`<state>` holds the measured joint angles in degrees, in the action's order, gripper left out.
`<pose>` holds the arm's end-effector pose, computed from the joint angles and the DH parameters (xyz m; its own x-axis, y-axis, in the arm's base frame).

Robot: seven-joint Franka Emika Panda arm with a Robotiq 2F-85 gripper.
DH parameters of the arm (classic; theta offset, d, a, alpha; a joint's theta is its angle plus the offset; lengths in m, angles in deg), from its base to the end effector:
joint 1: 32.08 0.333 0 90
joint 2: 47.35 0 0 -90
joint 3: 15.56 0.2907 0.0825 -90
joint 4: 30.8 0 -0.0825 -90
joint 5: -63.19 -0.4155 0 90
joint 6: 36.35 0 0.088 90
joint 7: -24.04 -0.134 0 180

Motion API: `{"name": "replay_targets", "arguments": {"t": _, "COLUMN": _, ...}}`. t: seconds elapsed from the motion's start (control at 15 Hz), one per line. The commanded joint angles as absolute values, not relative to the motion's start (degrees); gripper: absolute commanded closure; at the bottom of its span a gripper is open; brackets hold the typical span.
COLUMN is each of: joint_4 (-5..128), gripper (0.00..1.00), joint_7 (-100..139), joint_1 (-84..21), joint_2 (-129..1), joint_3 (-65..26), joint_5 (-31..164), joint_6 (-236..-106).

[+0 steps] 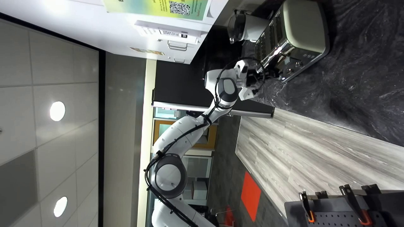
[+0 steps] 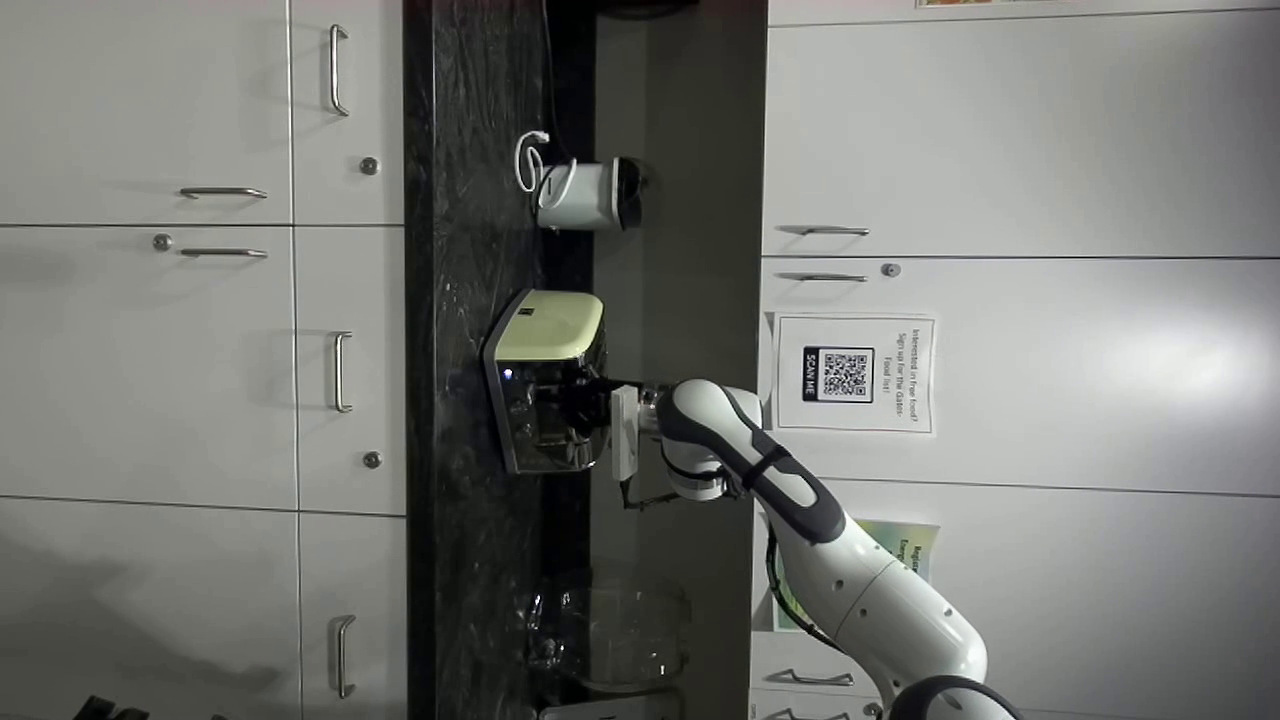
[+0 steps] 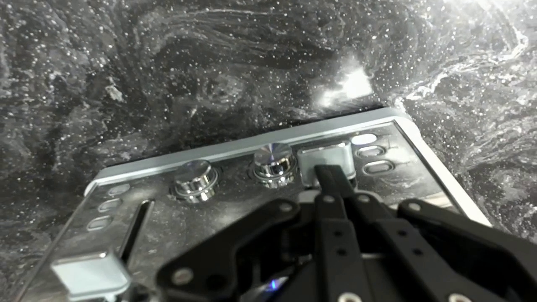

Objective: Push the left lever down

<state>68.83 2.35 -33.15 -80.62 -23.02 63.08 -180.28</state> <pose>0.6946 -0.0990 0.1968 0.8579 -0.4703 0.2068 -0.4794 -0.8776 -0.0071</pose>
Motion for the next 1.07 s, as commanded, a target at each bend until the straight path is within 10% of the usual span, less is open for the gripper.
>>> {"name": "replay_targets", "arguments": {"t": 0.0, "joint_4": 77.8, "gripper": 1.0, "joint_7": -0.5, "joint_1": -31.6, "joint_2": -72.2, "joint_3": -24.7, "joint_5": 62.8, "joint_6": -185.5}}
{"name": "replay_targets", "arguments": {"t": 0.27, "joint_4": 84.7, "gripper": 0.96, "joint_7": -1.7, "joint_1": -30.2, "joint_2": -64.1, "joint_3": -26.0, "joint_5": 64.6, "joint_6": -187.6}}
{"name": "replay_targets", "arguments": {"t": 0.93, "joint_4": 89.3, "gripper": 0.17, "joint_7": -2.3, "joint_1": -31.2, "joint_2": -56.5, "joint_3": -24.1, "joint_5": 68.7, "joint_6": -186.0}}
{"name": "replay_targets", "arguments": {"t": 1.0, "joint_4": 89.6, "gripper": 0.33, "joint_7": -2.4, "joint_1": -31.2, "joint_2": -56.0, "joint_3": -24.0, "joint_5": 68.8, "joint_6": -186.0}}
